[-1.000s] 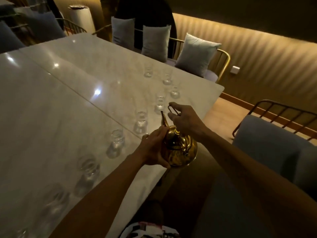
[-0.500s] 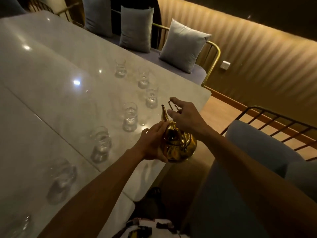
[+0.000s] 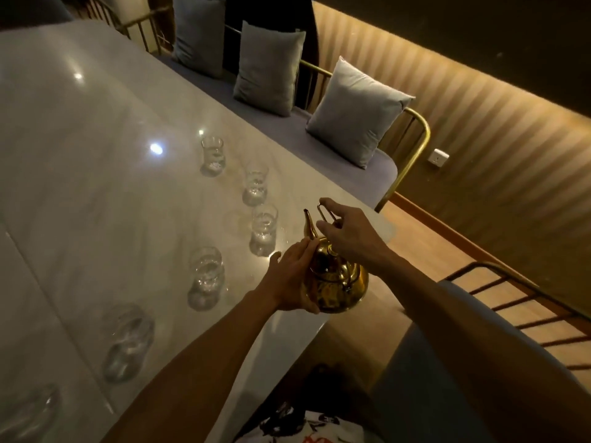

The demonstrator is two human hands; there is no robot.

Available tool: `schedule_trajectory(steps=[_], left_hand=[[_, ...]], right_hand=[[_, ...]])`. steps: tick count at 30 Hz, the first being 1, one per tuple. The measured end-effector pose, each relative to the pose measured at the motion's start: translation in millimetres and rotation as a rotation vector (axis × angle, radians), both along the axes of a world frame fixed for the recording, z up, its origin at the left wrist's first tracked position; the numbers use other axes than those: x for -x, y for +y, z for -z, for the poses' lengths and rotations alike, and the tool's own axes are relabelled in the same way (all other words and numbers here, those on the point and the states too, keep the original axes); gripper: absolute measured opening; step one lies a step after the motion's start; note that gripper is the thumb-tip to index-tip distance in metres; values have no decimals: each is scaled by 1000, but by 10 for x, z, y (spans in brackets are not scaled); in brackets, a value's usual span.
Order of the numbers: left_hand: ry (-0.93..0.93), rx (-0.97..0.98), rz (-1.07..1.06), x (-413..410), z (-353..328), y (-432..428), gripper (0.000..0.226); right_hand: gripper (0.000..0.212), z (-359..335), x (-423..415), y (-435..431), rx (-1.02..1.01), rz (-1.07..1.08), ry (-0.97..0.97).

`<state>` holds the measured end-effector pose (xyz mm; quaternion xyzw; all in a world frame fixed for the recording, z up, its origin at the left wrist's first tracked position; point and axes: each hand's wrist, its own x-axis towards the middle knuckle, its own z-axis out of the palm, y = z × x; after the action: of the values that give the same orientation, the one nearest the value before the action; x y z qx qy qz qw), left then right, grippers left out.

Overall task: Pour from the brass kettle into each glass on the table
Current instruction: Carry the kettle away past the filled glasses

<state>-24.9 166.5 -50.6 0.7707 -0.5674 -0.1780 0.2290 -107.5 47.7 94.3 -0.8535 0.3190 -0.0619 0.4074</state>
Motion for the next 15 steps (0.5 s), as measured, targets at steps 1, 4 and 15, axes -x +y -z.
schedule_trajectory(steps=[1,4,15], left_hand=[[0,-16,-16,-33,25,-90,150],[15,-55,-78,-127,154,-433,148],[66,-163,-573,-434,192,-1691,139]], right_hand=[[54,34,-37,-97,-2,-13,1],[55,159,-182,-467,-18,-75,-5],[54,487,-1014,-1908,-104,-403,-78]])
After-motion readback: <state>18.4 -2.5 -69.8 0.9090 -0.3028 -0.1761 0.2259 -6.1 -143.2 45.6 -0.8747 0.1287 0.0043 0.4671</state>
